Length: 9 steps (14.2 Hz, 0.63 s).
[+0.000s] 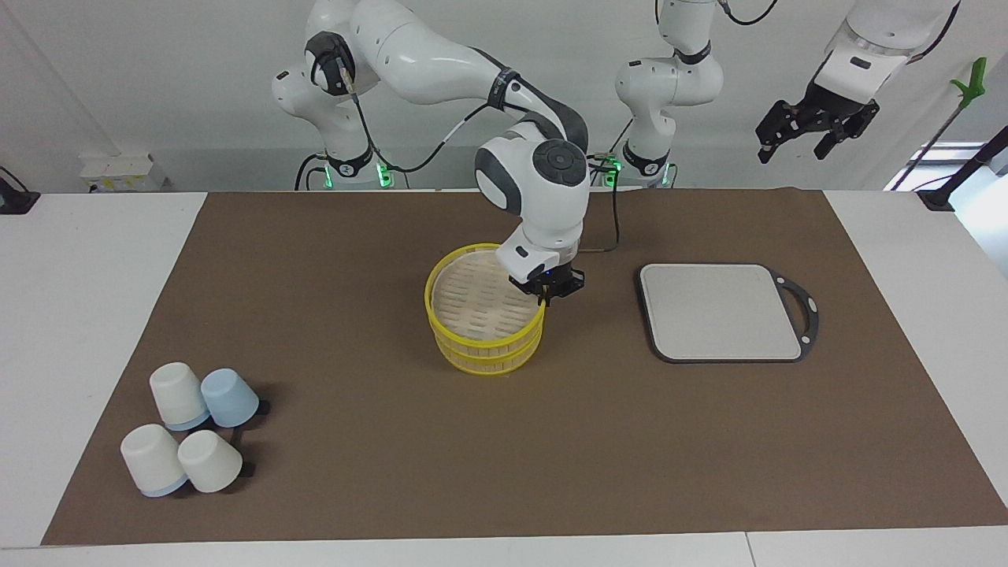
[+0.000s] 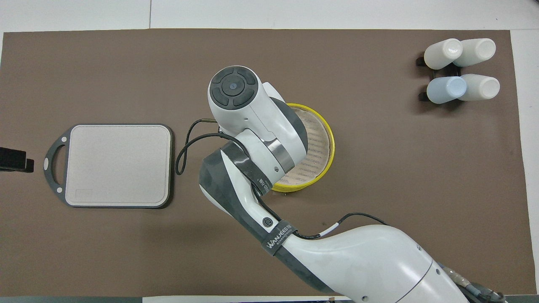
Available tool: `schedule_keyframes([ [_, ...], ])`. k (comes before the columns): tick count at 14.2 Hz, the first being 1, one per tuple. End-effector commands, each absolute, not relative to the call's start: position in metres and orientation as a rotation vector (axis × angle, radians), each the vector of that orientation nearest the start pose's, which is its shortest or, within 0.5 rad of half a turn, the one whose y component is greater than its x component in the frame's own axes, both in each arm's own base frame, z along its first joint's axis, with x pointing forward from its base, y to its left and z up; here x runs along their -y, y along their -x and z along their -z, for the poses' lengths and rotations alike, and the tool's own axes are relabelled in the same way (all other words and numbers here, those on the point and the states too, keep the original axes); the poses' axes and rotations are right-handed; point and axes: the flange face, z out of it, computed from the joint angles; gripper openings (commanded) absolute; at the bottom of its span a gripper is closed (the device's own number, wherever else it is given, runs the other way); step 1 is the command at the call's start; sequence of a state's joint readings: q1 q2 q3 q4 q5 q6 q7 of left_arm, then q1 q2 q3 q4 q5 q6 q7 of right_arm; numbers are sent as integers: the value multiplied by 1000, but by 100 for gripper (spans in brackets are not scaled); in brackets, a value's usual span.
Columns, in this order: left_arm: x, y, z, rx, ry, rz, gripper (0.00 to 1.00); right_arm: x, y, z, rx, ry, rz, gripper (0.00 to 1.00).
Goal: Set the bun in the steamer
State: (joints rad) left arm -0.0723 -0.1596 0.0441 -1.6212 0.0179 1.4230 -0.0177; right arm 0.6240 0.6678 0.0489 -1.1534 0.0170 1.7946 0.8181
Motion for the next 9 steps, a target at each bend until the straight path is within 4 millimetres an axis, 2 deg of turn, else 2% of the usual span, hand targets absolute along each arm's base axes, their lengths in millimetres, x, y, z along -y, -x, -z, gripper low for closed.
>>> schedule_keyframes([
  [1,7,-503,-657,-30,3118,-62,100,-448,-575,-406,-278,3103,-53,0],
  [2,-2,-507,-659,-4,3118,-46,100,-448,-573,-406,-275,3104,-55,0],
  [3,-1,-514,-651,-4,3117,-67,100,-448,-572,-405,-275,3105,-56,0],
  [5,0,-522,-650,-7,3120,-48,100,-447,-571,-402,-276,3107,-60,0],
  [7,4,-522,-650,-19,3119,-41,100,-454,-564,-403,-263,3116,-70,0],
  [9,-2,-525,-649,-7,3120,-34,100,-459,-560,-402,-258,3120,-74,0],
])
